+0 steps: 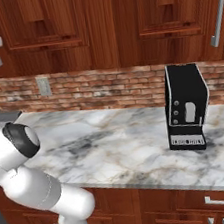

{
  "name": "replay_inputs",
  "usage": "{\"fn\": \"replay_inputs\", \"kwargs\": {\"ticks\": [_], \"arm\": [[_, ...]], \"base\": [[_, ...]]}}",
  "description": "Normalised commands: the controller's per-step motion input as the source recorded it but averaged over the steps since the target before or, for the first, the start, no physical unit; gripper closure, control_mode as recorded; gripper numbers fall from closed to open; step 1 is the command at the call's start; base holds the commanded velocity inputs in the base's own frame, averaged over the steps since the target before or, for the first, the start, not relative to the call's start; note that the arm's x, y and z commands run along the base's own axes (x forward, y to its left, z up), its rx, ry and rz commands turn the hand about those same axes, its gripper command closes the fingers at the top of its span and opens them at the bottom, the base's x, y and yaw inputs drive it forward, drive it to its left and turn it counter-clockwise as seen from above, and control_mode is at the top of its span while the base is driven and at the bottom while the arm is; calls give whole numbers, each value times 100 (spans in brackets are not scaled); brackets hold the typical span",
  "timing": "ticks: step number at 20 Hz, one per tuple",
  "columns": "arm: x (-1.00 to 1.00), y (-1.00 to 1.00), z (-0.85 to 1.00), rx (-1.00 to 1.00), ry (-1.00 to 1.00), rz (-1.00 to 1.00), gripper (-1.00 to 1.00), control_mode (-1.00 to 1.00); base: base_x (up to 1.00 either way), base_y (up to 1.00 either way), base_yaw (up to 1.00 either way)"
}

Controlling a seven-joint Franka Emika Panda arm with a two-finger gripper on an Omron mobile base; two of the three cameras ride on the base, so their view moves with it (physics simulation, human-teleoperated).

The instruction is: Move the shaker and syrup bottle from the cabinet to the dining counter.

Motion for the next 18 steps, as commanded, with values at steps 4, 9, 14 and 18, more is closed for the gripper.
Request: {"fn": "replay_inputs", "kwargs": {"ticks": [4, 9, 14, 18], "arm": [[-27, -53, -34, 3, -8, -2, 100, -100], [-57, -61, -25, 9, -15, 0, 100, -100], [-76, -69, -13, 15, -11, 0, 100, -100], [-81, -67, -5, 17, -12, 0, 100, -100]], "base": [[0, 0, 0], [0, 0, 0], [0, 0, 0], [0, 0, 0]]}}
